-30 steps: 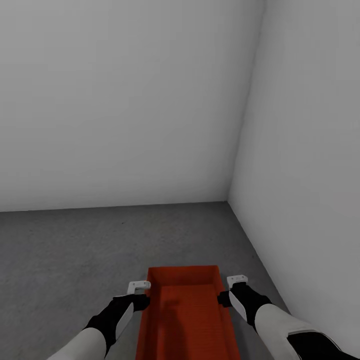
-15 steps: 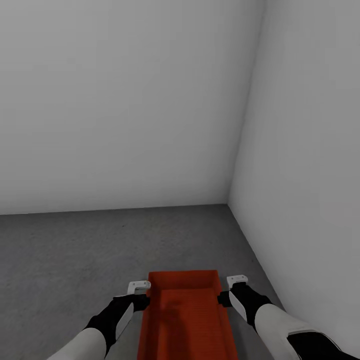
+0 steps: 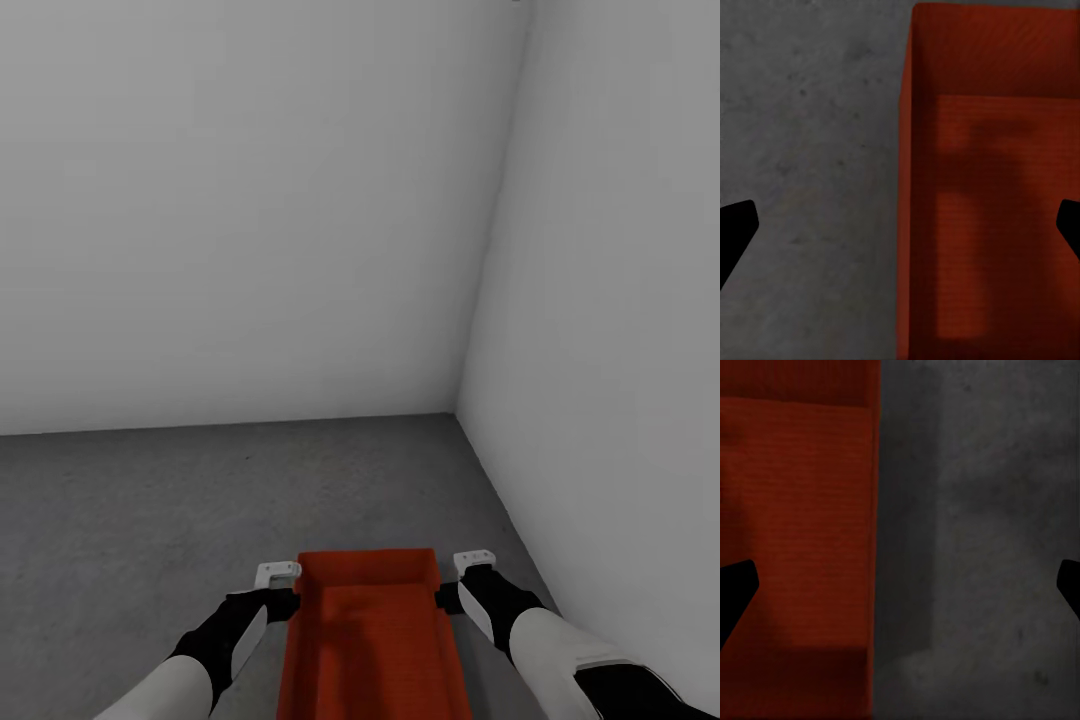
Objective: Move the two storage containers from the living room to the garage. In the garage, place one container on the floor and stack the other container on top of it (either order is fine).
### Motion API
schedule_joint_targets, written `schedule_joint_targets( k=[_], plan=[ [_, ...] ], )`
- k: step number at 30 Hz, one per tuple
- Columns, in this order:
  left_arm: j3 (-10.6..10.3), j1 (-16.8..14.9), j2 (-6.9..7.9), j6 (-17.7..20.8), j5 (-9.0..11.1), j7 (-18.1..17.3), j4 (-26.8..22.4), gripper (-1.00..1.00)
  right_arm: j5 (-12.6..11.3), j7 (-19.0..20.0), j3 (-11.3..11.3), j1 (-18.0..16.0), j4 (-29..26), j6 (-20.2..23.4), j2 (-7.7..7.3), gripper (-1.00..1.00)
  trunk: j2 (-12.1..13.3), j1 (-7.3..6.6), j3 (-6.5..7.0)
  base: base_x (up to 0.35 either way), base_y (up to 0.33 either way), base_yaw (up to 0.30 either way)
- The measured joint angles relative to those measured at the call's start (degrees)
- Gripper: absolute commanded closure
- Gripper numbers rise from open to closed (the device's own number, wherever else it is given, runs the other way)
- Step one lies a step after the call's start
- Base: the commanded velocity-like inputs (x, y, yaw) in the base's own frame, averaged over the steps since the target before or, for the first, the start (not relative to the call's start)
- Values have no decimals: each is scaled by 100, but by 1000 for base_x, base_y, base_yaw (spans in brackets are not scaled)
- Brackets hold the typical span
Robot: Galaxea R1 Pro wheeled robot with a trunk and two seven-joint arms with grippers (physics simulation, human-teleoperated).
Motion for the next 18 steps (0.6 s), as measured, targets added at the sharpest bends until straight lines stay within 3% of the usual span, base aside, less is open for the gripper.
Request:
schedule_joint_targets(
  k=[18],
  plan=[
    [0, 1, -2, 0, 0, 0, 0, -100, -3, 0, 0, 0, -2, 0, 0, -100, 722, -395, 323, 0, 0, 0]
  ],
)
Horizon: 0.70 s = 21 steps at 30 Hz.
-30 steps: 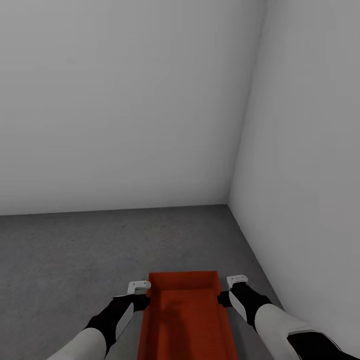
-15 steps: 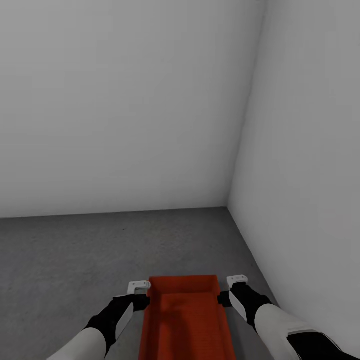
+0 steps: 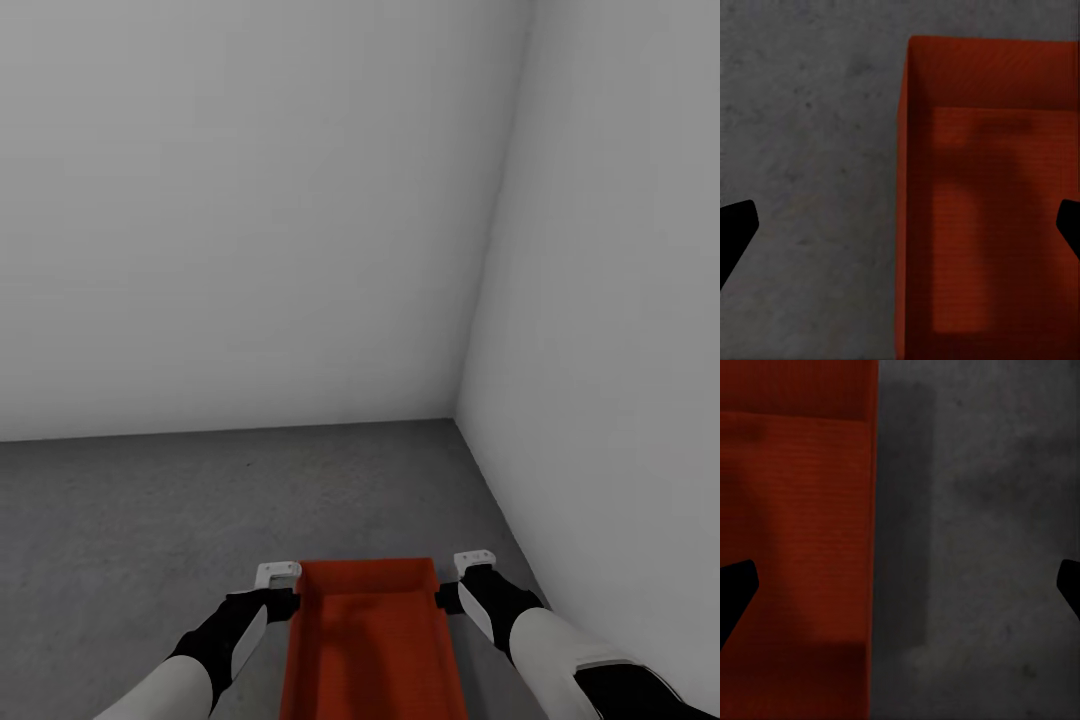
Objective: Move the two storage containers from the living room to the garage. In the garage, place one container on the floor and stack the other container on top of it (either order is fine).
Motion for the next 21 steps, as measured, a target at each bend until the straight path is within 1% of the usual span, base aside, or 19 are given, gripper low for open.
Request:
schedule_joint_targets(
  k=[21],
  plan=[
    [0, 4, 1, 0, 0, 0, 0, -100, 0, 0, 0, -1, 0, 0, -4, -100, 842, -461, 377, 0, 0, 0]
  ],
)
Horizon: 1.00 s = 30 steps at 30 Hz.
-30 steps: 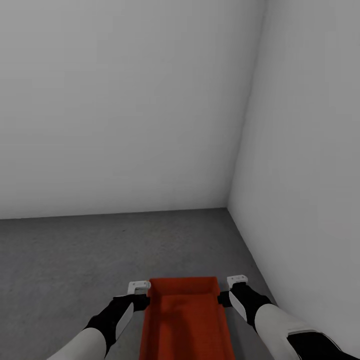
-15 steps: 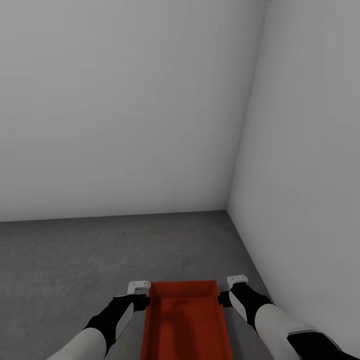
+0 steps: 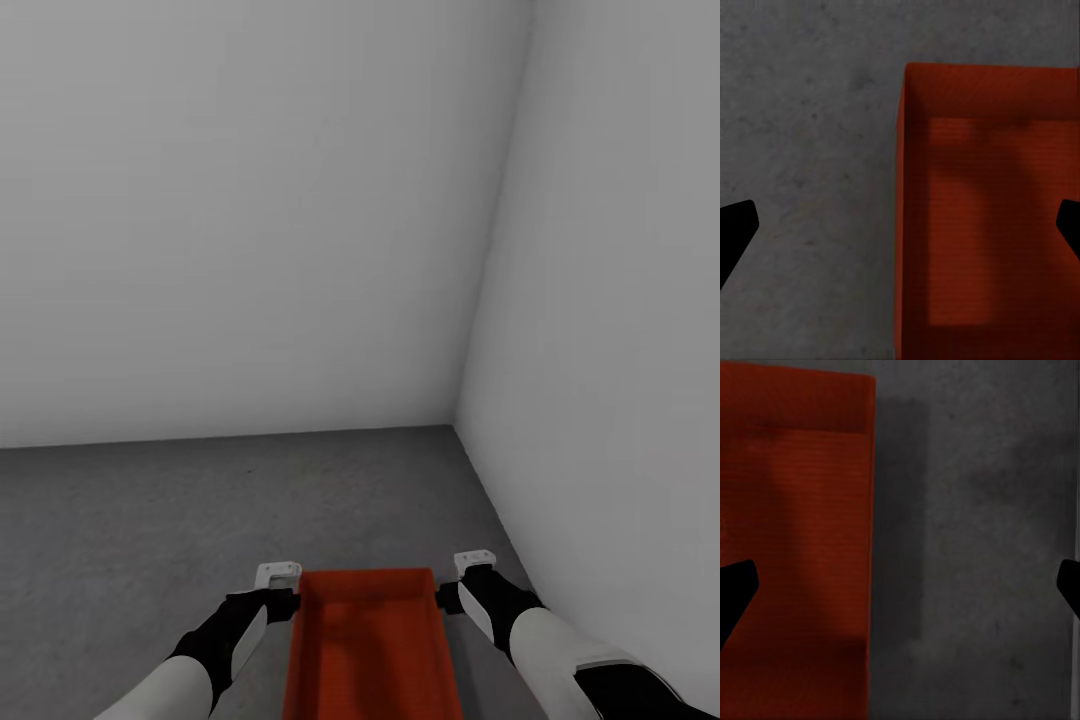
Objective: Move the two storage containers from the living room to the garage. In the garage, place one container on the floor and stack the other container on top of it (either order is fine).
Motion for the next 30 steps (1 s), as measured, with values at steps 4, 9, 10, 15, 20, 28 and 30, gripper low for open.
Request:
schedule_joint_targets(
  k=[4, 9, 10, 15, 20, 28, 30],
  plan=[
    [0, -3, 0, 0, 0, 0, 0, -100, 0, 0, 0, 0, -1, 0, 0, -100, 160, -88, 72, 0, 0, 0],
    [0, -3, 1, 0, 0, 0, 0, -100, 3, 0, 0, 0, -1, 0, 0, -100, 361, -198, 162, 0, 0, 0],
    [0, -3, 1, 0, 0, 0, 0, -100, 3, 0, 0, 0, -1, 0, -1, -100, 401, -220, 180, 0, 0, 0],
    [0, -4, 2, 0, 0, 0, 0, -100, 1, 0, 0, 0, -1, 0, -3, -100, 602, -330, 269, 0, 0, 0],
    [0, -1, 2, 0, 0, 0, 0, -100, 0, 0, 0, 0, -1, 0, 1, -100, 802, -439, 359, 0, 0, 0],
    [5, -4, 2, 0, 0, 0, 0, -100, 2, 0, 0, 0, -1, 0, -4, -100, 1044, -572, 467, 0, 0, 0],
    [6, -4, 0, 0, 0, 0, 0, -100, 2, 0, 0, 0, -1, 0, -4, -100, 1044, -572, 467, 0, 0, 0]
  ],
)
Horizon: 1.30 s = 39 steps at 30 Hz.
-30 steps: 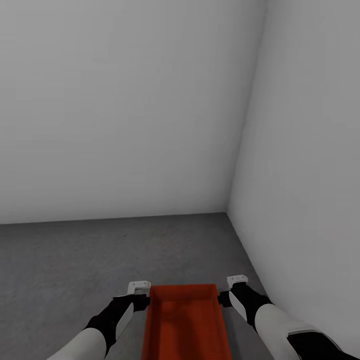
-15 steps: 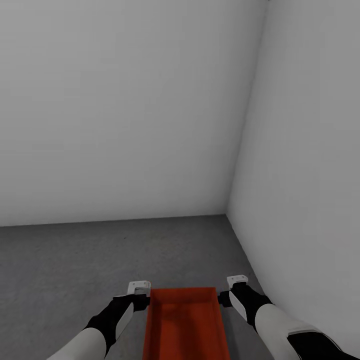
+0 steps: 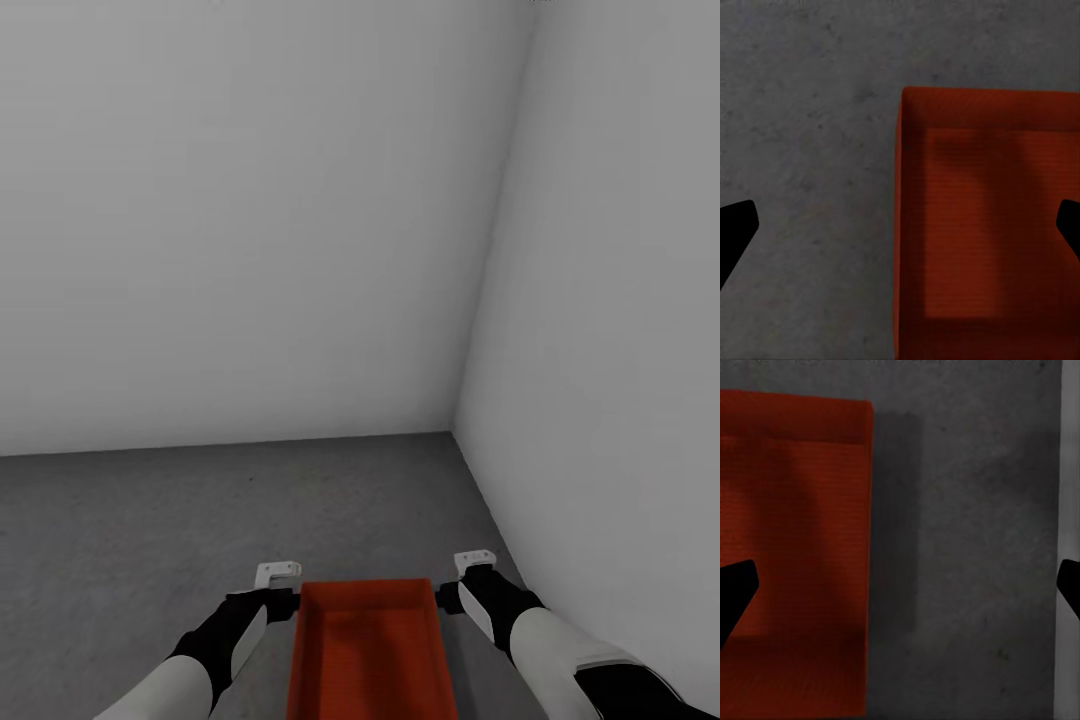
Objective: Move the two storage containers from the living room to the garage. In the garage, place one container on the floor and stack the other container on top of it (either order is fine).
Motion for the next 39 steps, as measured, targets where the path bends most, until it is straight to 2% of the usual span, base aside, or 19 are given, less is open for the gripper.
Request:
schedule_joint_targets(
  k=[8, 11, 13, 15, 22, 30, 39],
  plan=[
    [39, 1, -5, -68, 0, -5, 36, -100, 1, 0, -6, 15, 7, 0, 0, -100, 0, 0, 0, 0, 0, 0],
    [45, 2, -6, -253, -8, -5, 104, -100, 3, -2, -7, 22, 15, 0, 0, -100, 0, 0, 0, 0, 0, 0],
    [48, 2, -7, -525, -16, -5, 301, -100, 4, -3, -10, 28, 22, 0, -4, -100, 0, 0, 0, 0, 0, 0],
    [50, 5, -7, -961, -20, -5, 666, -100, 4, -6, -13, 34, 30, 0, -7, -100, 0, 0, 0, 0, 0, 0],
    [52, 4, -1, -1828, -23, -7, 1437, -100, 9, -7, -9, 43, 59, 0, -9, -100, 0, 0, 0, 0, 0, 0],
    [53, 7, -1, -1975, -24, -8, 1720, -100, 6, -7, -14, 59, 76, 1, -23, -100, 0, 0, 0, 0, 0, 0],
    [53, 11, -1, -1992, -23, -8, 1761, -100, 5, -12, -9, 61, 72, 0, -34, -100, 0, 0, 0, 0, 0, 0]
  ],
)
